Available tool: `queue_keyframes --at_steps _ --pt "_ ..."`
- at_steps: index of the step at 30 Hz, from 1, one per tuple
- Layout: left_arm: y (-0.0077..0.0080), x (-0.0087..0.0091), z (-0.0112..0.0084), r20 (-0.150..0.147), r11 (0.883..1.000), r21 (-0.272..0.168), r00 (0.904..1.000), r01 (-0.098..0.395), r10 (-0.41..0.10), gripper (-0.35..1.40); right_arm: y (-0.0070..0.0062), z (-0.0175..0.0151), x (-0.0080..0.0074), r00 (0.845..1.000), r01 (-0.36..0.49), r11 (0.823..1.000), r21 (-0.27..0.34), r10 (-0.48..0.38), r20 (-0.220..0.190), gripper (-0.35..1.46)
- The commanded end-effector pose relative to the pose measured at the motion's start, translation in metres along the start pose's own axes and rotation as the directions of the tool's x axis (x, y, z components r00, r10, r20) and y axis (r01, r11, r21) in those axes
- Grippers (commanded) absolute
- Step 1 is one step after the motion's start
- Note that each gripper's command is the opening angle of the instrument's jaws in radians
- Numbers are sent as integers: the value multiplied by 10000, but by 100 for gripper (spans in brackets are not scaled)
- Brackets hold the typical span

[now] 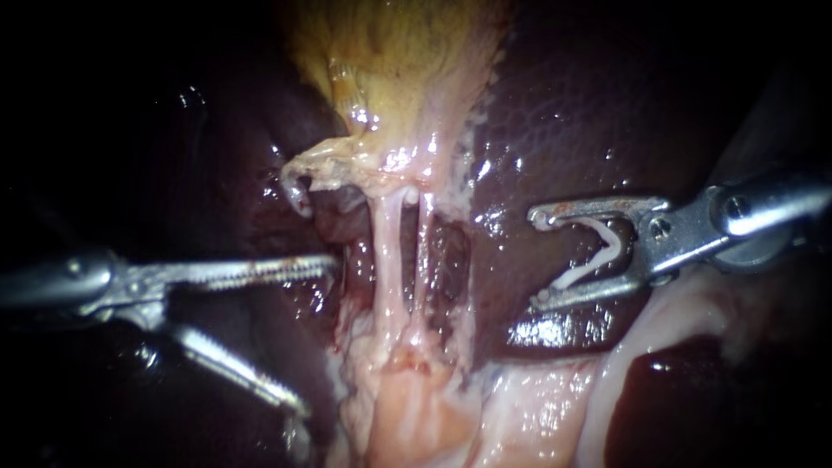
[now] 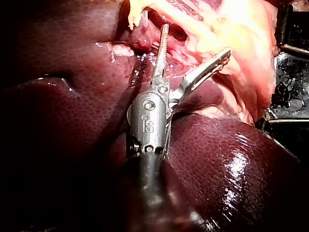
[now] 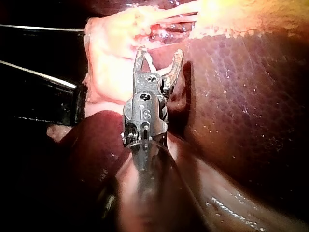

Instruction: Grabbing gallbladder

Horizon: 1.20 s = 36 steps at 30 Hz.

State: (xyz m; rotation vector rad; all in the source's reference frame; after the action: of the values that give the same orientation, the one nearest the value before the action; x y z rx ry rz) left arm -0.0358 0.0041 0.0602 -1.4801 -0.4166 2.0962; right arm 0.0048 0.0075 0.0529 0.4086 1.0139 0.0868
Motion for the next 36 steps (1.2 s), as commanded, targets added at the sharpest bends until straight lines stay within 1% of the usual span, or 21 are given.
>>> queue_keyframes --at_steps 1,3,4,8,11,13,17,20,26,30,33,36 --pt "-5 5 -7 -124 9998 188 9999 78 -76 101 0 0 0 10000 -1 10000 -1 1 -1 49" --pt "-12 10 -16 -198 9987 468 9996 211 -202 101 0 0 0 10000 -2 10000 -1 2 -1 49" --pt "-16 12 -21 -190 9976 625 9994 288 -277 101 0 0 0 10000 -2 10000 -1 2 -1 49" --pt "-29 13 -33 -231 9923 1136 9986 494 -471 99 0 0 0 10000 -2 10000 -2 2 -1 49" --pt "-36 14 -35 -285 9879 1426 9980 603 -568 99 0 0 0 10000 -3 10000 -1 3 -1 49" --pt "-39 16 -34 -414 9848 1573 9968 734 -677 99 0 0 0 10000 -3 10000 -1 3 -1 49" --pt "-45 27 -29 -612 9792 1894 9962 729 -623 98 1 0 0 10000 -5 10000 -3 5 -1 49" --pt "-48 36 -23 -724 9797 1897 9960 655 -526 94 1 0 0 10000 -6 10000 -5 6 0 49" --pt "-50 43 -8 -791 9830 1722 9956 635 -504 72 1 1 1 10000 -8 10000 -8 8 0 49" --pt "-52 45 0 -804 9849 1609 9955 634 -510 49 1 1 1 10000 -8 10000 -9 8 0 49" --pt "-54 44 2 -806 9850 1605 9954 633 -509 27 1 1 1 10000 -8 10000 -9 8 0 49" --pt "-59 43 4 -806 9851 1599 9954 632 -508 12 1 1 1 10000 -9 10000 -10 9 0 49"
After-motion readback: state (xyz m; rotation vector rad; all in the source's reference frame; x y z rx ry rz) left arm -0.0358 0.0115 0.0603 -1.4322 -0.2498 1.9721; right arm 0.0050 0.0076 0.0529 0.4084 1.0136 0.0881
